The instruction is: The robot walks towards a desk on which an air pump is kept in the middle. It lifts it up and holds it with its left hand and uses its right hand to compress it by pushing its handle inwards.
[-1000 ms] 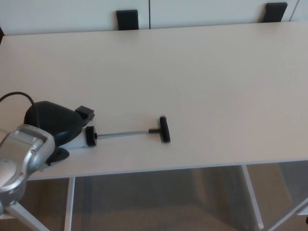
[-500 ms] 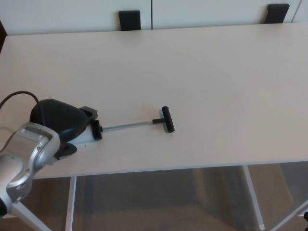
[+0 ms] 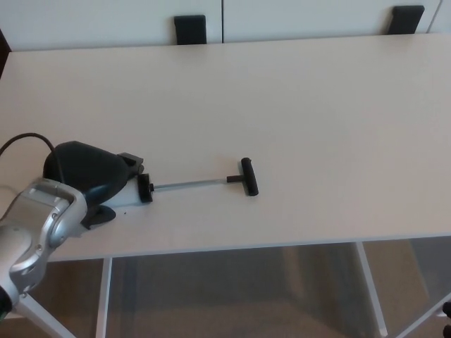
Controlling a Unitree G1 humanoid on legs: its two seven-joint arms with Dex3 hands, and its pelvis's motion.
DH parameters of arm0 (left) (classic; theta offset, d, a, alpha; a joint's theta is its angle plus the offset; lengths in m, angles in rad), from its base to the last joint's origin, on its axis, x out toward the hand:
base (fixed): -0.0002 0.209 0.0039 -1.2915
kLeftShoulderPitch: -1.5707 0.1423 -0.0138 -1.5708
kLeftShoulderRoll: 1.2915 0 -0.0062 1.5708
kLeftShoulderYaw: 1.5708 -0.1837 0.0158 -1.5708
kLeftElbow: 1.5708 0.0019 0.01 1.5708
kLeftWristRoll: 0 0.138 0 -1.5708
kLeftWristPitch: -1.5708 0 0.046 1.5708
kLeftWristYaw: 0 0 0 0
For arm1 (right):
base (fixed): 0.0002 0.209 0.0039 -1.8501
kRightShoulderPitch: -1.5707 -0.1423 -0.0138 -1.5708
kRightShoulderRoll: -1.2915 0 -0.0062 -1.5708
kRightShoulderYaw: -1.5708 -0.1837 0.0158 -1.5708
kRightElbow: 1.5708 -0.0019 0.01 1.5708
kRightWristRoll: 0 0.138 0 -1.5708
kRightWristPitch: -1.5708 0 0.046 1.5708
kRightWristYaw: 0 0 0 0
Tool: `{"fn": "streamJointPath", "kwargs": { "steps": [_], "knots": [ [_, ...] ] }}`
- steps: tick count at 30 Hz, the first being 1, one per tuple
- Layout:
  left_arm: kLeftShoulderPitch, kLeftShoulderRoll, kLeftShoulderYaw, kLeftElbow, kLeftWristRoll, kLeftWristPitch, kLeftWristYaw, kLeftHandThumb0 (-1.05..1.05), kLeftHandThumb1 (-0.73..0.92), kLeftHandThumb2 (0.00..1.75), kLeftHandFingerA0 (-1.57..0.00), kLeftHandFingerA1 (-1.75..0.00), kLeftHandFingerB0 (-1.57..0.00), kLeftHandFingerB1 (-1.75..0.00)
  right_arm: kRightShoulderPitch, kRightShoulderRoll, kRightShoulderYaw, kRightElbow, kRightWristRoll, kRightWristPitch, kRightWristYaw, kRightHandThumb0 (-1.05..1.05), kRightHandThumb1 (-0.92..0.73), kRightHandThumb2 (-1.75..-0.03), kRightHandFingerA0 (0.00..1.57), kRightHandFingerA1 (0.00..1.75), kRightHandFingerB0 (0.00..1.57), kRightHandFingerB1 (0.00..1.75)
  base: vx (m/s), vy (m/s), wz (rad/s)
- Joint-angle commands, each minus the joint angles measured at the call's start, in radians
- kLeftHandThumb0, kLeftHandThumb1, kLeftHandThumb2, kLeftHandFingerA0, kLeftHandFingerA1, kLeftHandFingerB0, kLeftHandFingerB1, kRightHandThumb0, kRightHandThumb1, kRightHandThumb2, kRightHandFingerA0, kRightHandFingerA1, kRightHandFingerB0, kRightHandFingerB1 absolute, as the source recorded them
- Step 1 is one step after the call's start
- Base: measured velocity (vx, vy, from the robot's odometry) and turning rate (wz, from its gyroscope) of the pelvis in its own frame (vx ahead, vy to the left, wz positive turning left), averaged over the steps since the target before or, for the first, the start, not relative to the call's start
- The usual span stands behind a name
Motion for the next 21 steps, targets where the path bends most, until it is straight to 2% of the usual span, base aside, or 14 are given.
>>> {"fn": "streamJointPath", "kwargs": {
  "steps": [1,2,3,6,7,9,10,13,14,15,18,19,20,21],
  "knots": [
    [0.026,-0.001,0.002,0.017,0.006,-0.04,-0.022,-0.29,0.76,0.64,-0.71,-1.3,-0.65,-0.47,0.009,-0.009,0.011,-0.046,-0.021,0.01,-0.026,-0.35,-0.59,-0.57,0.76,0.51,0.58,0.43,0.0,0.0,0.0],
    [0.026,-0.001,0.005,0.015,0.005,-0.038,-0.026,-0.29,0.76,0.64,-0.71,-1.3,-0.65,-0.47,0.019,-0.005,0.014,-0.072,-0.022,0.012,-0.029,-0.35,-0.59,-0.57,0.76,0.51,0.58,0.43,0.0,0.0,0.0],
    [0.021,0.003,0.015,0.002,-0.002,-0.036,-0.044,-0.24,0.73,0.64,-0.67,-1.47,-0.68,-0.52,0.079,0.007,0.025,-0.187,-0.013,0.006,-0.009,-0.37,-0.63,-0.59,0.77,0.49,0.61,0.43,0.0,0.0,0.0],
    [0.016,0.009,0.026,-0.014,-0.01,-0.034,-0.065,-0.24,0.73,0.64,-0.67,-1.47,-0.68,-0.52,0.151,0.02,0.038,-0.325,-0.002,0.001,0.014,-0.37,-0.63,-0.59,0.77,0.49,0.61,0.43,0.0,0.0,0.0],
    [0.013,0.011,0.032,-0.017,-0.019,-0.039,-0.074,-0.22,0.71,0.63,-0.71,-1.35,-0.69,-0.53,0.205,0.032,0.04,-0.415,0.011,0.009,0.015,-0.37,-0.61,-0.58,0.81,0.48,0.61,0.42,0.0,0.0,0.0],
    [0.012,0.012,0.036,-0.018,-0.025,-0.043,-0.078,-0.22,0.71,0.63,-0.71,-1.35,-0.69,-0.53,0.237,0.04,0.04,-0.47,0.019,0.021,0.011,-0.37,-0.61,-0.58,0.81,0.48,0.61,0.42,0.0,0.0,0.0],
    [0.006,0.021,0.043,-0.022,-0.027,-0.059,-0.068,-0.22,0.71,0.63,-0.72,-1.4,-0.69,-0.48,0.371,0.081,0.031,-0.624,0.015,-0.069,-0.008,-0.37,-0.64,-0.59,0.67,0.51,0.54,0.44,0.0,0.0,0.0],
    [0.002,0.041,0.053,-0.03,-0.029,-0.101,-0.039,-0.22,0.74,0.64,-0.74,-1.4,-0.72,-0.53,0.635,0.171,0.0,-0.899,-0.033,-0.263,-0.074,-0.44,-0.64,-0.58,0.69,0.46,0.57,0.4,0.0,0.0,0.0],
    [0.003,0.043,0.053,-0.03,-0.03,-0.107,-0.036,-0.22,0.74,0.64,-0.74,-1.4,-0.72,-0.53,0.66,0.182,-0.006,-0.924,-0.044,-0.276,-0.085,-0.44,-0.64,-0.58,0.69,0.46,0.57,0.4,0.0,0.0,0.0],
    [0.0,0.048,0.058,-0.035,-0.033,-0.11,-0.038,-0.21,0.73,0.63,-0.68,-1.51,-0.71,-0.66,0.718,0.216,-0.021,-1.001,-0.035,-0.343,-0.082,-0.45,-0.67,-0.61,0.67,0.43,0.58,0.39,0.0,0.0,0.0],
    [-0.004,0.054,0.064,-0.041,-0.035,-0.111,-0.043,-0.21,0.73,0.63,-0.68,-1.51,-0.71,-0.66,0.781,0.256,-0.035,-1.093,-0.019,-0.411,-0.074,-0.45,-0.67,-0.61,0.67,0.43,0.58,0.39,0.0,0.0,0.0],
    [-0.002,0.059,0.072,-0.052,-0.04,-0.112,-0.043,-0.2,0.75,0.62,-0.8,-1.16,-0.69,-0.48,0.805,0.305,-0.057,-1.139,-0.031,-0.521,-0.089,-0.42,-0.69,-0.61,0.73,0.43,0.63,0.41,0.0,0.0,0.0],
    [0.0,0.061,0.078,-0.058,-0.043,-0.113,-0.042,-0.2,0.75,0.62,-0.8,-1.16,-0.69,-0.48,0.815,0.337,-0.07,-1.163,-0.043,-0.59,-0.101,-0.42,-0.69,-0.61,0.73,0.43,0.63,0.41,0.0,0.0,0.0],
    [0.0,0.061,0.078,-0.058,-0.043,-0.113,-0.042,-0.2,0.75,0.62,-0.8,-1.16,-0.69,-0.48,0.815,0.337,-0.07,-1.163,-0.043,-0.59,-0.101,-0.42,-0.69,-0.61,0.73,0.43,0.63,0.41,0.0,0.0,0.0]
  ]
}}
